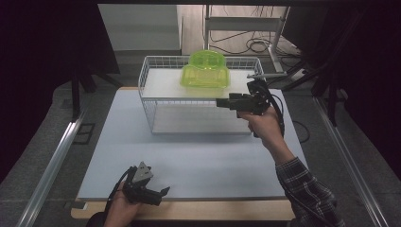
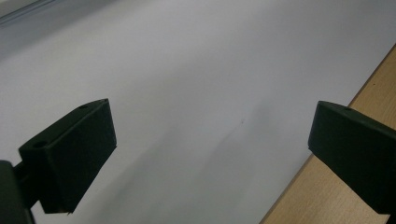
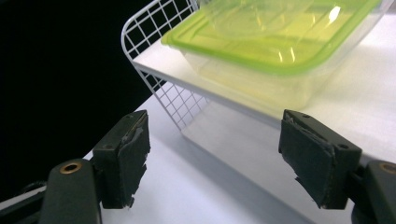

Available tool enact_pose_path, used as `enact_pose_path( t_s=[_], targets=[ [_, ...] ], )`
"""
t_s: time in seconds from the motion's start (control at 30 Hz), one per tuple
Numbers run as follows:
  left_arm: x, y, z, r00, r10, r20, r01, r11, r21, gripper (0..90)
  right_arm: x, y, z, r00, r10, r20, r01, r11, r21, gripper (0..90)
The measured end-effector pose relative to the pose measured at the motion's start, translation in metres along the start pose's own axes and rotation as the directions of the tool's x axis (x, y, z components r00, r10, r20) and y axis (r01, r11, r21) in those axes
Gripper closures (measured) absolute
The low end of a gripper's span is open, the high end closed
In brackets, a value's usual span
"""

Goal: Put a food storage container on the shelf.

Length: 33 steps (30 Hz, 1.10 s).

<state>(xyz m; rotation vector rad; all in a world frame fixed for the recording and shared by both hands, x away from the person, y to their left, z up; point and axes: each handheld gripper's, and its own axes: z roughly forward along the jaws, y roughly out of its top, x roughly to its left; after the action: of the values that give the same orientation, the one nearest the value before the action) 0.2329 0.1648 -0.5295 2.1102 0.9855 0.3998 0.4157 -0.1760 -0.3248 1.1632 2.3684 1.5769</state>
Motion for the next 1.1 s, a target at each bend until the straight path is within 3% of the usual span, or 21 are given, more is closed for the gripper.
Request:
enact_pose_path(
  t_s=[0.73, 1.1],
  targets=[
    [0.000, 0.000, -0.001, 1.0000, -0.001, -0.002, 0.001, 1.0000, -0.001, 0.8, -0.016, -0.065, 0.019, 0.9974, -0.071, 0.012, 0.069, 0.991, 0.111, 10.4],
    [0.000, 0.000, -0.001, 1.0000, -0.002, -0.002, 0.002, 1.0000, -0.002, 0.8, -0.028, -0.103, 0.022, 0.9972, -0.069, 0.030, 0.063, 0.985, 0.158, 6.0]
  ],
)
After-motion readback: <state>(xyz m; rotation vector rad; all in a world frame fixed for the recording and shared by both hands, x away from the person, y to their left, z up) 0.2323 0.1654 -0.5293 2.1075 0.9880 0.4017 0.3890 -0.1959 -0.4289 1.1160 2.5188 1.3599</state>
